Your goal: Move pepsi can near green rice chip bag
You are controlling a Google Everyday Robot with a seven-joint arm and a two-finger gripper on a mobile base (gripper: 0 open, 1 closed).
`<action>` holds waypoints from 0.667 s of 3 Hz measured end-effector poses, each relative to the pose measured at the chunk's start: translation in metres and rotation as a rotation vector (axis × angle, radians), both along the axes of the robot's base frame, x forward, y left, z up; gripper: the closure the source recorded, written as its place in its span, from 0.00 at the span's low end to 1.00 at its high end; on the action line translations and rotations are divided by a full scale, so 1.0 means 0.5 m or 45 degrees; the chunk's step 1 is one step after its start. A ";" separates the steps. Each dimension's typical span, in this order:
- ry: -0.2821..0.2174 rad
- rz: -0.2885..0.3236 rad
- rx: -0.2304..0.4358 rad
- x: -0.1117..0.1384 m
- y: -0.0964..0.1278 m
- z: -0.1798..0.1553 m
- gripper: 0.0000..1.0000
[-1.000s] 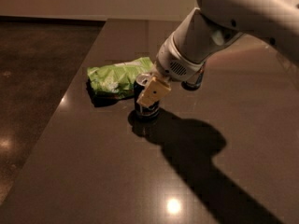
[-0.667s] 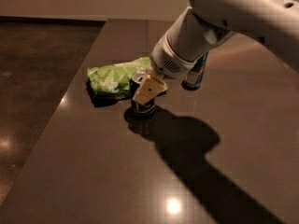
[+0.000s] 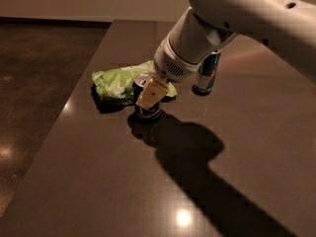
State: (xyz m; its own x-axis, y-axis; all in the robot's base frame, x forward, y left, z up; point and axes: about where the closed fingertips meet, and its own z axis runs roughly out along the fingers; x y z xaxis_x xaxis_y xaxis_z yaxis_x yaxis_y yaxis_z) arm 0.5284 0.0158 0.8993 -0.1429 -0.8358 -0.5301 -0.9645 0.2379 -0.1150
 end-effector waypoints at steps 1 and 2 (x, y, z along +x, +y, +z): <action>0.000 0.000 0.000 0.000 0.000 0.001 0.38; -0.002 0.003 -0.001 -0.002 0.002 0.002 0.15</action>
Offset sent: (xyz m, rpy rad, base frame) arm 0.0000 0.0000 0.0004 0.0000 0.0000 0.0000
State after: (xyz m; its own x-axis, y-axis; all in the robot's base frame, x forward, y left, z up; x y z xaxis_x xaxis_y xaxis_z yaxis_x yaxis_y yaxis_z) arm 0.5273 0.0167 0.9004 -0.1404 -0.8367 -0.5294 -0.9648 0.2358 -0.1167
